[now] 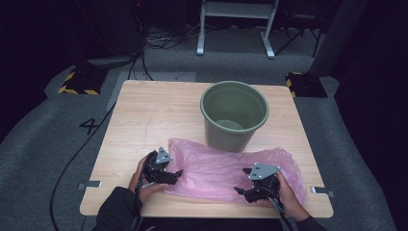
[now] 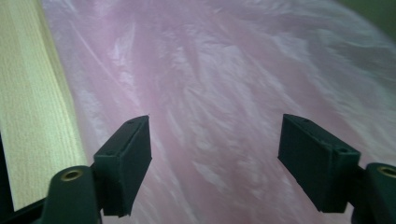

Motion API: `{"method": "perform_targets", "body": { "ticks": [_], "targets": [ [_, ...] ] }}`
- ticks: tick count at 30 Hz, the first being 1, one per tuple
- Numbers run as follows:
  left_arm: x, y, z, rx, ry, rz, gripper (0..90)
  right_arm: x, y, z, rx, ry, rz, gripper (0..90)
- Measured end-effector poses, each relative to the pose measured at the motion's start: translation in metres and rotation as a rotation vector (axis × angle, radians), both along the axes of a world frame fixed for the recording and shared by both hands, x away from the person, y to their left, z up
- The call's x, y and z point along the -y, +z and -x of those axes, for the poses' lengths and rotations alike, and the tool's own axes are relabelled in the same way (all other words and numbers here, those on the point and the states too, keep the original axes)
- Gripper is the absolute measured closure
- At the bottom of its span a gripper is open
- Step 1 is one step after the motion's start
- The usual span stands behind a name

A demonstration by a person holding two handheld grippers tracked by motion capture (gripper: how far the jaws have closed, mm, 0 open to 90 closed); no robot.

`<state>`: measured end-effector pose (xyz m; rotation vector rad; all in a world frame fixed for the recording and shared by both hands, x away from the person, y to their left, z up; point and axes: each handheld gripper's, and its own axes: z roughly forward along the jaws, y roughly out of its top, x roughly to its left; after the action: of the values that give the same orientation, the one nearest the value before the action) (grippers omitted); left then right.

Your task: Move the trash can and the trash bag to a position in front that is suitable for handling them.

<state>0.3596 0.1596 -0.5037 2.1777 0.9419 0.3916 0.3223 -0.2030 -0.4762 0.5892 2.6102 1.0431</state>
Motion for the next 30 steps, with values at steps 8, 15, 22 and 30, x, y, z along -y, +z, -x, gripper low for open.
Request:
{"method": "perform_targets", "body": {
  "ticks": [8, 15, 22, 30],
  "targets": [
    [0.007, 0.0, -0.005, 0.001, -0.002, -0.005, 17.5, 0.005, -0.011, -0.016, -0.006, -0.059, -0.014, 29.2],
    [0.007, 0.0, -0.005, 0.001, -0.002, -0.005, 17.6, 0.008, 0.005, -0.036, 0.081, -0.137, -0.079, 26.7],
    [0.007, 0.0, -0.005, -0.004, -0.001, -0.003, 17.3, 0.015, 0.014, -0.055, 0.098, -0.185, -0.131, 21.6],
    [0.007, 0.0, -0.008, -0.003, 0.001, -0.004, 17.1, 0.02, 0.021, -0.08, 0.064, -0.235, -0.179, 16.0]
  ]
}}
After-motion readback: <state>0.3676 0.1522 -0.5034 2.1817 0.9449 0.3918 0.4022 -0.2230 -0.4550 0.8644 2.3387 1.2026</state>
